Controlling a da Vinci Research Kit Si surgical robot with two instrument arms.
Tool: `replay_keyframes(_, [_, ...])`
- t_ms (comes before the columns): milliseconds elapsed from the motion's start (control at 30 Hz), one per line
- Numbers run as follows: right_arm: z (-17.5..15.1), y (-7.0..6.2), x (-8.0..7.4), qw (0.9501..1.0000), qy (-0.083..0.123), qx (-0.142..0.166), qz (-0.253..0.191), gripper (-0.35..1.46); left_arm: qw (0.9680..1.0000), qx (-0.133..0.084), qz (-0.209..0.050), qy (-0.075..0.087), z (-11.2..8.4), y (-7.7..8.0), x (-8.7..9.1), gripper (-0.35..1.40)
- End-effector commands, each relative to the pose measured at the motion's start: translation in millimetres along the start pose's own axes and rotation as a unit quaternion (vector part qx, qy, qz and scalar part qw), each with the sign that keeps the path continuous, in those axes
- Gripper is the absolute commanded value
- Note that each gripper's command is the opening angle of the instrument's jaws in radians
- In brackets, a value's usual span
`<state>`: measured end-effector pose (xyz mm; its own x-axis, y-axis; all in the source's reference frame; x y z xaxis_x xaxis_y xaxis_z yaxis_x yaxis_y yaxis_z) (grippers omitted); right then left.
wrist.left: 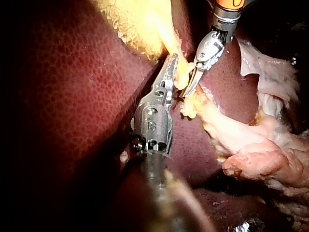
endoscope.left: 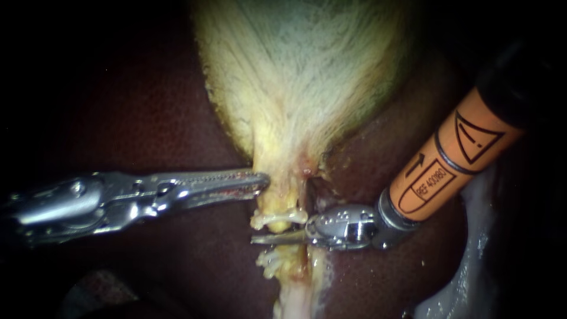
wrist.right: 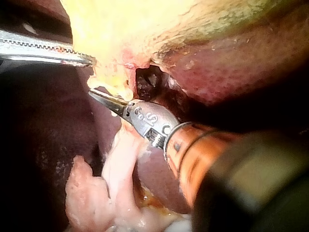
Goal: Go back from the cut left tube
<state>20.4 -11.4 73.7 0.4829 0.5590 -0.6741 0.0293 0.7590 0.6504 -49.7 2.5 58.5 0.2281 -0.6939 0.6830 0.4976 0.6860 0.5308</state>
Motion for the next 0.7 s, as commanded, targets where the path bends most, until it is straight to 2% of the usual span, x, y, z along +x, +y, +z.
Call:
replay_keyframes(33, [0.0,-0.1,0.0,1.0,0.0,0.0,0.0,-0.35,1.0,0.0,0.0,0.0,0.0,0.0,0.0,0.0])
replay_keyframes(167, [0.0,-0.3,0.1,1.0,0.0,0.001,0.003,-0.35,1.0,0.0,0.0,0.0,0.0,0.0,0.0,0.0])
replay_keyframes(233, [0.1,-0.6,0.2,0.9998,0.0,0.001,0.02,-0.35,1.0,0.0,0.0,0.0,0.0,0.0,0.0,0.0])
replay_keyframes(300, [0.2,-0.9,0.3,0.9996,0.0,0.004,0.029,-0.13,1.0,0.0,0.0,0.0,0.0,0.0,0.0,0.0])
replay_keyframes(333, [0.3,-1.1,0.4,0.9994,-0.001,0.007,0.034,0.04,1.0,0.0,0.0,0.0,0.0,0.0,0.0,0.0])
replay_keyframes(433, [0.4,-1.4,0.6,0.9991,-0.001,0.009,0.04,0.22,1.0,0.0,0.0,0.0,0.1,0.0,0.0,0.0])
replay_keyframes(500, [0.5,-1.4,0.7,0.9991,-0.001,0.009,0.04,0.44,1.0,0.0,0.0,0.0,0.1,0.0,0.0,0.0])
replay_keyframes(567, [0.5,-1.4,0.7,0.999,-0.001,0.009,0.043,0.56,1.0,0.0,0.0,0.0,0.1,0.0,0.0,0.0])
replay_keyframes(700, [0.5,-1.4,0.7,0.999,-0.001,0.009,0.043,0.68,1.0,0.0,0.0,0.0,0.1,0.0,0.0,0.0])
